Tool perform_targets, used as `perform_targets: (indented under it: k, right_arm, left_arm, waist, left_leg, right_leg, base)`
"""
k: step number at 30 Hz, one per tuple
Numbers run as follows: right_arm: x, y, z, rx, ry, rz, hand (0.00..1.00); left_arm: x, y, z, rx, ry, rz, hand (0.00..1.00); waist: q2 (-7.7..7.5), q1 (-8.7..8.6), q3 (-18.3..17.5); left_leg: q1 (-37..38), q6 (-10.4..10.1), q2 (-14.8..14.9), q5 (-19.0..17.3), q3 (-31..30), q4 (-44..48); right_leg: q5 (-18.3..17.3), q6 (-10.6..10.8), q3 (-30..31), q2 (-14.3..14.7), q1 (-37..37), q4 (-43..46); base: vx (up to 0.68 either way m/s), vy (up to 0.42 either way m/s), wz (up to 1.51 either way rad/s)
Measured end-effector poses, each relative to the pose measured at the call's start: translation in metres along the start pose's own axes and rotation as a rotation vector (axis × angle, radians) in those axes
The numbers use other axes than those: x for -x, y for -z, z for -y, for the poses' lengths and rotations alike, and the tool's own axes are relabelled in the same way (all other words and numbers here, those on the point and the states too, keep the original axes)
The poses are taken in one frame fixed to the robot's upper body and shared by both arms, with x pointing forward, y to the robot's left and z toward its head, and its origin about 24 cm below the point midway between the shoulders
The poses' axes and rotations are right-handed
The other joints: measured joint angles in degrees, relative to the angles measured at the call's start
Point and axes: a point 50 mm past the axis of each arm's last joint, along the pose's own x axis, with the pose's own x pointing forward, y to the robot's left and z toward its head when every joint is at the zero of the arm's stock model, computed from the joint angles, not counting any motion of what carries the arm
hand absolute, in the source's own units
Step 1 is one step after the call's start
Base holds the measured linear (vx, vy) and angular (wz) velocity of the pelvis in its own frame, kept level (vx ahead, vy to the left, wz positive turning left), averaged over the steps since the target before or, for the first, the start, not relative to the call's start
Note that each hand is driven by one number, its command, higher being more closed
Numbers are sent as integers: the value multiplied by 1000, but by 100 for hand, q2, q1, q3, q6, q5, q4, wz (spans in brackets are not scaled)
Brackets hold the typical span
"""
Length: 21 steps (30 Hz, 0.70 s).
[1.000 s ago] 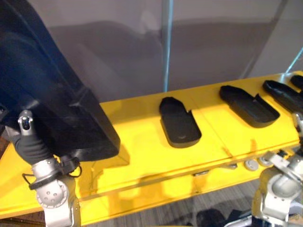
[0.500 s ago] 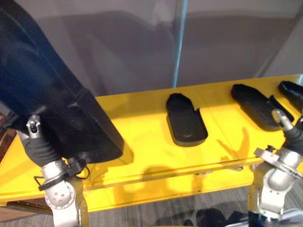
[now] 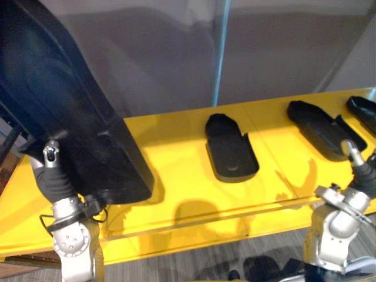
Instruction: Walk over and take plastic housings, then place them on the shelf
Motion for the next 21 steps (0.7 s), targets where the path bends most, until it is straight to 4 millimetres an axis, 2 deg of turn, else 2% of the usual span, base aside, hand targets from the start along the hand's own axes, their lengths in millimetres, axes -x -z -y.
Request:
perform_targets:
  k: [4, 5, 10, 14, 16, 21]
  right_arm:
    - [5, 1, 4, 26, 2, -26, 0]
    - [4, -3, 8, 33, 28, -12, 0]
    - [2, -14, 8, 27, 24, 32, 0]
    - [-4, -16, 3, 18, -2, 52, 0]
    - [-11, -19, -3, 5, -41, 83, 0]
    - [-18, -22, -11, 2, -98, 109, 0]
  left_arm:
    - [2, 17, 3, -13, 93, -160, 100]
    - [4, 36, 2, -41, 172, -310, 100]
    - [7, 57, 0, -61, 179, -454, 100]
    - [-14, 92, -5, -120, 198, -596, 100]
    - [-27, 113, -12, -163, 183, -714, 100]
    - [-36, 137, -9, -214, 214, -873, 100]
  waist:
    - [3, -2, 0]
    - [4, -23, -1]
    - [21, -34, -10]
    - [65, -37, -32]
    - [88, -112, -23]
    - [111, -224, -28]
  left_leg:
    - [32, -29, 37, -44, 141, 37]
    - [89, -52, 84, -65, 247, 42]
    - [89, -77, 128, -140, 331, 140]
    - [106, -85, 136, -144, 436, 180]
    - [106, -104, 147, -157, 512, 233]
    - [100, -104, 148, -157, 731, 244]
  right_leg:
    - [55, -13, 132, 51, 0, -76]
    - [61, -20, 191, 94, 12, -81]
    - [68, -28, 275, 128, 11, -89]
    - [84, -48, 347, 159, -1, -88]
    - [111, -64, 429, 175, -25, -89]
    - [198, -71, 603, 200, -119, -133]
  base:
    - [-11, -8, -18]
    - [-2, -22, -28]
    - [4, -5, -10]
    - [-13, -8, -8]
    - [-30, -7, -16]
    - [-17, -1, -19]
